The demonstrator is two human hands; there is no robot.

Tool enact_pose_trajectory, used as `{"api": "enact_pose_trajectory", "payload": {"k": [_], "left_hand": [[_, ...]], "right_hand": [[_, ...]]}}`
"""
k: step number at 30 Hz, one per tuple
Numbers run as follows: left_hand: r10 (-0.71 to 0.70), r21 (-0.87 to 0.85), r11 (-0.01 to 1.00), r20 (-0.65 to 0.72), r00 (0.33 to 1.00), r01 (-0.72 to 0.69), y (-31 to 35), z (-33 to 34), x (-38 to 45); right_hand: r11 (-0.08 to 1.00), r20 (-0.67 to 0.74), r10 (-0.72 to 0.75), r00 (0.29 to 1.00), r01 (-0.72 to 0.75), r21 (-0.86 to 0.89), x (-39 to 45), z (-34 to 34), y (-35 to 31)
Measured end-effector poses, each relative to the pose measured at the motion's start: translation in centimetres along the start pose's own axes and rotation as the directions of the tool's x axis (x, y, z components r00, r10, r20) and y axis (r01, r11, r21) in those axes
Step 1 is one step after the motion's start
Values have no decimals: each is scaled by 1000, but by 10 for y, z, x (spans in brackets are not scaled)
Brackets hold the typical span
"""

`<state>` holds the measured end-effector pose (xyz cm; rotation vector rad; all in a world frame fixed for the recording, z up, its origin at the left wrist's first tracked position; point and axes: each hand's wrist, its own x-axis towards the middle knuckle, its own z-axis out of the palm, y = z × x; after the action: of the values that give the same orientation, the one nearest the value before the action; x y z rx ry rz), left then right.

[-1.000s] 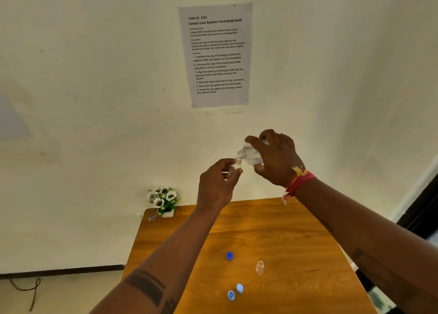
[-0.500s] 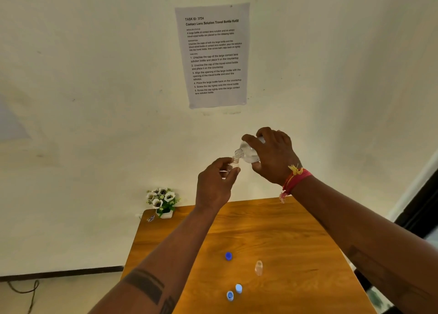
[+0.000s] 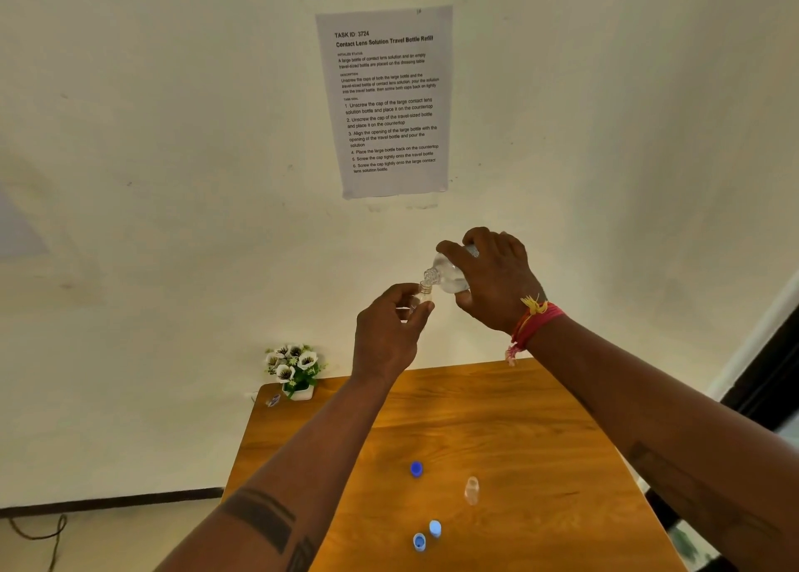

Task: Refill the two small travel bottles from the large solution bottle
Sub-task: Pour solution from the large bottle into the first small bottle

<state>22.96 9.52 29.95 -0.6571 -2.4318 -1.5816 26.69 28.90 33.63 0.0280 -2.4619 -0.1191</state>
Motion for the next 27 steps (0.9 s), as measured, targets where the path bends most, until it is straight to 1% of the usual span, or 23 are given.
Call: {"api": "enact_pose_trajectory", "payload": {"k": [14, 20, 27], "left_hand": [[7, 16, 1000, -4, 1000, -7, -4, 1, 8], [3, 14, 1000, -2, 1000, -3, -5, 2, 11], [7, 9, 1000, -2, 1000, -7, -5, 3, 11]], "right_hand": [[1000, 14, 1, 1000, -1, -8, 7, 8, 1], [1000, -7, 2, 1000, -2, 7, 8, 9, 2], [1000, 11, 3, 1000, -3, -3, 9, 12, 2]]}}
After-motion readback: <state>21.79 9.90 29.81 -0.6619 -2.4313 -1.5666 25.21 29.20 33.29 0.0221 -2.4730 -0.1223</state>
